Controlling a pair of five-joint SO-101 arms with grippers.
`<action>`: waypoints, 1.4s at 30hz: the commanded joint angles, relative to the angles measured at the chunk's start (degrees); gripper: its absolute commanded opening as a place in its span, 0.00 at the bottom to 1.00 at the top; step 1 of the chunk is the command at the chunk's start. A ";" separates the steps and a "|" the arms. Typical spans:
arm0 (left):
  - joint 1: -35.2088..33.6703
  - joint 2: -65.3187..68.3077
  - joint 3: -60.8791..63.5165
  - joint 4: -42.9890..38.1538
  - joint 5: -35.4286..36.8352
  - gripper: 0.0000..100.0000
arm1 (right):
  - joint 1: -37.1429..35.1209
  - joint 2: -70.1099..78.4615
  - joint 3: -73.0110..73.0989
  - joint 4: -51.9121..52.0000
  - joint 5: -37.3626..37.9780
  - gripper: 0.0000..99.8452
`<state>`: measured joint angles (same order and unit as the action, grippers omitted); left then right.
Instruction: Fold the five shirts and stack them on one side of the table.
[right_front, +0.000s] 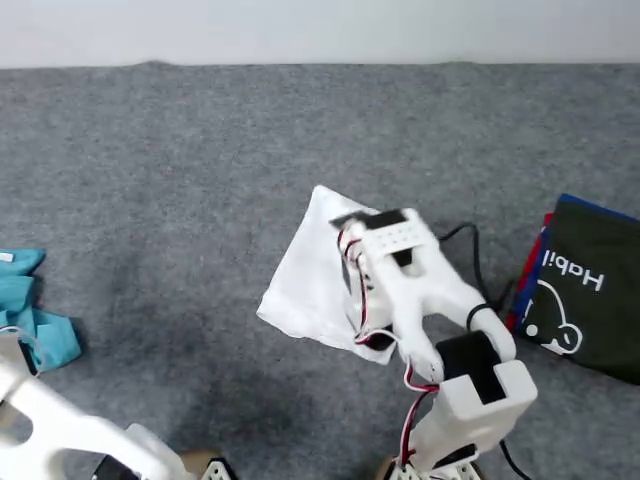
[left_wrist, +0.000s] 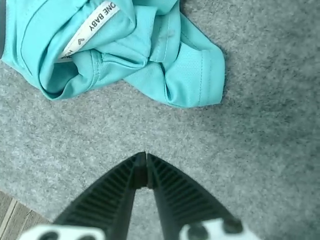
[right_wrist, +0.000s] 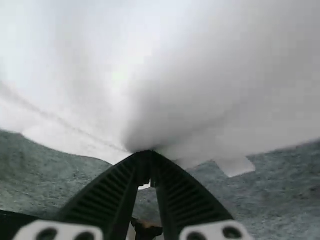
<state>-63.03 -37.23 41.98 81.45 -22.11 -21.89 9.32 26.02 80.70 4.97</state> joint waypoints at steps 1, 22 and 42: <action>0.44 -1.32 -1.80 0.62 -0.18 0.01 | -2.77 -3.12 1.05 -1.45 -0.53 0.01; 0.44 -0.97 -1.71 0.26 -0.18 0.01 | -0.66 -2.51 -28.40 12.70 -0.53 0.02; 0.44 -1.14 2.42 -4.31 -0.18 0.01 | 1.71 6.37 -28.84 -5.23 -43.25 0.39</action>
<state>-63.03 -37.23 44.62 78.55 -21.76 -20.75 14.68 0.26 76.92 -35.21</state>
